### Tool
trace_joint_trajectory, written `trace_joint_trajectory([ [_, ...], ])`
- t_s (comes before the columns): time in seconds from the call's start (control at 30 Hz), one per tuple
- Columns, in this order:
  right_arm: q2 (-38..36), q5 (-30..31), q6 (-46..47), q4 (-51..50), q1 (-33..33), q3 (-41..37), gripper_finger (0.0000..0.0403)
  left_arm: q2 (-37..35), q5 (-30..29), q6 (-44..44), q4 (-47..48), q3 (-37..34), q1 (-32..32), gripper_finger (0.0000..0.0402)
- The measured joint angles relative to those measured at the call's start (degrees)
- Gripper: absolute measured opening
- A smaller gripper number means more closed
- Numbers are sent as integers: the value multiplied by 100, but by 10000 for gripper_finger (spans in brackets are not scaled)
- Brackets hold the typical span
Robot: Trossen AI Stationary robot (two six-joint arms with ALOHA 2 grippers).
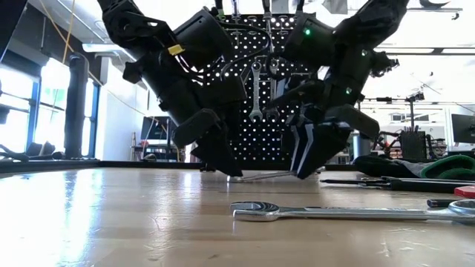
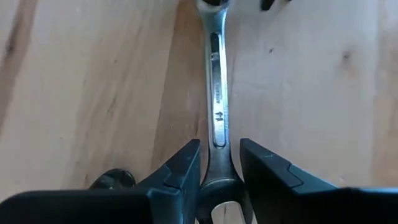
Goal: Hang tools onto peg board
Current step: Hang the silver wrench on the peg board
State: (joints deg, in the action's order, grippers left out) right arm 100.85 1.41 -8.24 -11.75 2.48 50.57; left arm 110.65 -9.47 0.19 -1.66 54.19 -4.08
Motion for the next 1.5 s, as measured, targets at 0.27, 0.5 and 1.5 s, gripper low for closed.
trace_joint_trajectory([
  [0.27, 99, 7, -51, -23, 12, 15, 33, 2, 14, 4, -70, 0, 0, 121],
  [0.5, 82, 132, -85, -64, 33, 15, 27, 2, 13, 2, -96, 0, -2, 121],
  [1.5, -644, 1210, -291, -1390, 772, 870, 1, -739, 1546, -656, -908, 109, 332, 122],
])
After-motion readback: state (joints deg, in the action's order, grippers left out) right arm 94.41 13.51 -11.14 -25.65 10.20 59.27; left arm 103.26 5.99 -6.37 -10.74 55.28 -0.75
